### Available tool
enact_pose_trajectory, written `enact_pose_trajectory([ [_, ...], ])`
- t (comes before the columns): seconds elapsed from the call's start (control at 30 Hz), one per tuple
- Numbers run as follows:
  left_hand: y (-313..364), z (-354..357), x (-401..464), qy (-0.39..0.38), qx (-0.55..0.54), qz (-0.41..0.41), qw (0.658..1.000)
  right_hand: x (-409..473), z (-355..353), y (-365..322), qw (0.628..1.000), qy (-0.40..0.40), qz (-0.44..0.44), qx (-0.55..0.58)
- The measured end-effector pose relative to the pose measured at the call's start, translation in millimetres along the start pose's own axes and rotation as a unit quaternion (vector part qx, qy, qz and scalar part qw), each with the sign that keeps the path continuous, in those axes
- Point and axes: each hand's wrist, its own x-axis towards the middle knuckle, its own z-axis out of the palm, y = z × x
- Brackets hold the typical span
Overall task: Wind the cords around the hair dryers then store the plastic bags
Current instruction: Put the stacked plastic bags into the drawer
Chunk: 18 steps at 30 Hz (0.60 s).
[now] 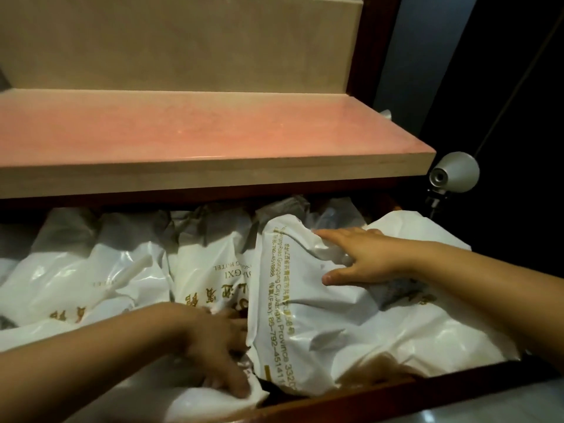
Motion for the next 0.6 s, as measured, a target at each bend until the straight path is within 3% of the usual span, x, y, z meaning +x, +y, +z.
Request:
enact_pose_trajectory([
  [0.1,6.2,7.6,4.7,0.053,0.069,-0.026,0.996,7.9,2.3,-8.0,1.000,0.002,-0.012,0.003],
  [0.33,-12.5,17.8,-21.4,-0.035,0.188,-0.147,0.971,18.3,15.9,-17.4,0.999,-0.014,-0.039,-0.027],
  [0.43,-44.1,34.5,-46.1,0.029,0.105,-0.163,0.980,22.3,21.7,-21.3,0.998,-0.031,-0.049,-0.022],
  [0.6,-43.6,45.5,-39.7,0.135,0.089,-0.081,0.984,28.5,24.2,-31.1,0.996,-0.025,-0.044,0.070],
])
